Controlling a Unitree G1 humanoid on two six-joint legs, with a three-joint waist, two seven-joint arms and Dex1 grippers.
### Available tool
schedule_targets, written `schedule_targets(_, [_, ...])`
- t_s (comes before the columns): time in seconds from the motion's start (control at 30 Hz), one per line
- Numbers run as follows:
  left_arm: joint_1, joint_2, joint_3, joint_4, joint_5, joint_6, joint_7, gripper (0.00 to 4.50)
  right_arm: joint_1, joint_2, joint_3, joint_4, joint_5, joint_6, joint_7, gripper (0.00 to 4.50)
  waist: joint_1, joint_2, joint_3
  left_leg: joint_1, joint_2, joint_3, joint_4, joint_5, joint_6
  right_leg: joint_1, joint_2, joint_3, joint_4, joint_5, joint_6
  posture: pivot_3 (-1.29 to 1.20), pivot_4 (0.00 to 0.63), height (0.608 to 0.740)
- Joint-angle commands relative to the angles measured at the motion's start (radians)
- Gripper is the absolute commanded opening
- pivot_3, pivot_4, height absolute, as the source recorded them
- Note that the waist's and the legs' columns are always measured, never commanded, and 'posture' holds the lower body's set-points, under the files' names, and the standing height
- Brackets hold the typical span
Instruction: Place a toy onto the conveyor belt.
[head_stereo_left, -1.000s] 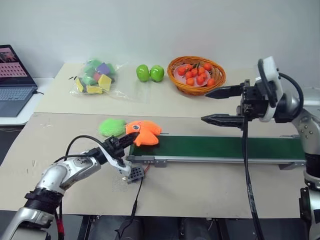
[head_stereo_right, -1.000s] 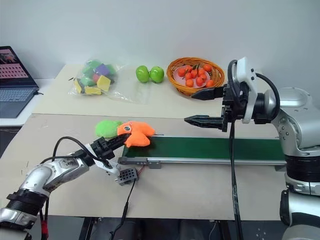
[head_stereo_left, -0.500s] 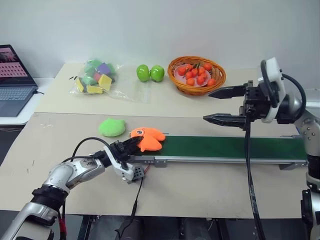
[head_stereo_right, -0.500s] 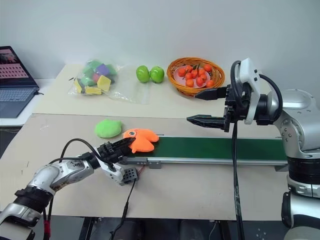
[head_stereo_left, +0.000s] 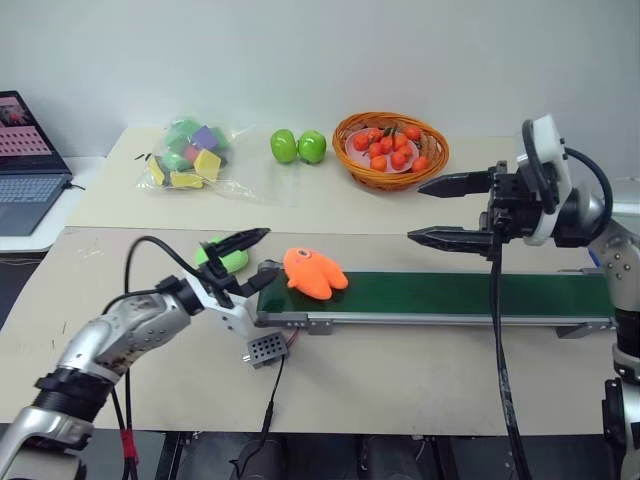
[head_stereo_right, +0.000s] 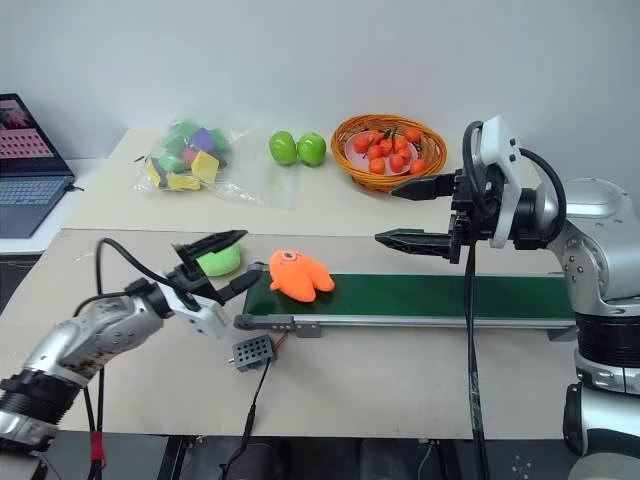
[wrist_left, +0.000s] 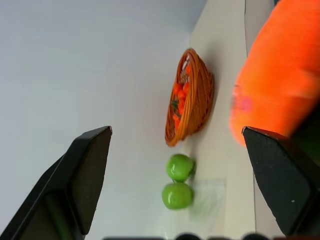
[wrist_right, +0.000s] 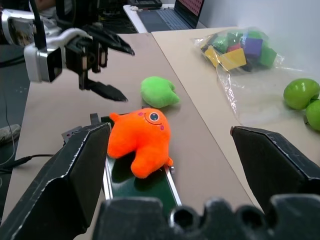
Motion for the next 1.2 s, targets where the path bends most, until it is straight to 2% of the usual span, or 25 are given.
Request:
schedule_targets(0.03, [0.038, 0.048, 0.076, -0.054, -0.101, 0.002, -0.081, 4.45, -0.018, -0.016, -0.024, 0.0, -0.005, -0.038, 0.012, 4.5, 0.0, 0.0, 0.0, 0.0, 0.0, 0.0, 0.0, 0.0, 0.0, 0.0, 0.0, 0.0, 0.0, 0.0, 0.0, 0.0, 0.15, 0.738])
schedule_targets(0.1, [0.031, 0.053, 0.098, -0.057, -0.145, 0.02, -0.119, 4.45, -0.022, -0.01, -0.02, 0.005, -0.009, -0.042, 0.013, 4.5, 0.002, 0.0, 0.0, 0.0, 0.0, 0.0, 0.0, 0.0, 0.0, 0.0, 0.0, 0.0, 0.0, 0.0, 0.0, 0.0, 0.15, 0.738])
schedule_targets(0.17, [0.002, 0.039, 0.1, -0.065, -0.249, 0.093, -0.193, 4.45, -0.028, -0.006, -0.015, 0.012, -0.011, -0.046, 0.016, 4.5, 0.006, 0.0, 0.0, 0.0, 0.0, 0.0, 0.0, 0.0, 0.0, 0.0, 0.0, 0.0, 0.0, 0.0, 0.0, 0.0, 0.15, 0.738])
schedule_targets(0.27, [-0.032, 0.002, 0.054, -0.141, -0.634, 0.437, -0.447, 4.45, -0.03, -0.012, -0.012, 0.017, -0.01, -0.045, 0.025, 4.5, 0.008, 0.0, 0.0, 0.0, 0.0, 0.0, 0.001, 0.0, 0.0, 0.001, 0.0, 0.0, 0.0, 0.0, 0.0, 0.0, 0.15, 0.738])
schedule_targets(0.37, [-0.072, -0.007, 0.073, -0.244, -0.978, 0.838, -0.576, 4.45, 0.001, -0.042, -0.003, 0.019, -0.027, -0.047, 0.051, 4.5, 0.004, 0.0, 0.0, 0.0, 0.0, 0.0, 0.001, 0.0, 0.0, 0.0, 0.0, 0.0, 0.0, 0.0, 0.0, 0.0, 0.15, 0.738])
schedule_targets(0.53, [-0.143, 0.014, 0.131, -0.288, -1.204, 1.19, -0.658, 4.45, 0.046, -0.079, 0.018, 0.028, -0.082, -0.081, 0.072, 4.5, -0.002, 0.0, 0.0, 0.0, 0.0, -0.001, 0.001, -0.001, 0.001, 0.0, 0.001, 0.0, 0.0, 0.0, 0.0, 0.0, 0.15, 0.738])
schedule_targets(0.57, [-0.165, 0.031, 0.147, -0.289, -1.289, 1.305, -0.67, 4.45, 0.054, -0.087, 0.022, 0.03, -0.093, -0.089, 0.075, 4.5, -0.004, 0.0, 0.0, 0.0, 0.0, -0.001, 0.001, -0.001, 0.001, 0.001, 0.001, 0.0, 0.0, 0.0, 0.0, 0.0, 0.15, 0.738])
schedule_targets(0.7, [-0.193, 0.107, 0.131, -0.321, -1.304, 1.465, -0.77, 4.45, 0.058, -0.093, 0.019, 0.022, -0.101, -0.091, 0.079, 4.5, -0.02, 0.0, 0.0, 0.0, 0.0, -0.001, 0.001, -0.001, 0.001, 0.001, 0.001, 0.001, 0.0, 0.0, 0.001, 0.0, 0.15, 0.738])
schedule_targets(0.87, [-0.274, 0.094, 0.127, -0.285, -1.235, 1.475, -0.829, 4.45, 0.047, -0.088, 0.015, 0.012, -0.099, -0.088, 0.075, 4.5, -0.016, 0.0, 0.0, 0.0, 0.0, -0.001, 0.001, 0.0, 0.001, 0.001, 0.002, 0.001, 0.0, 0.0, 0.0, 0.0, 0.15, 0.738])
schedule_targets(1.2, [-0.364, 0.063, 0.127, -0.268, -1.212, 1.577, -0.882, 4.45, 0.049, -0.079, 0.003, 0.002, -0.097, -0.085, 0.059, 4.5, -0.015, 0.0, 0.0, 0.0, -0.001, -0.001, 0.002, 0.0, 0.001, 0.001, 0.002, 0.001, 0.0, 0.0, 0.0, 0.0, 0.15, 0.738])
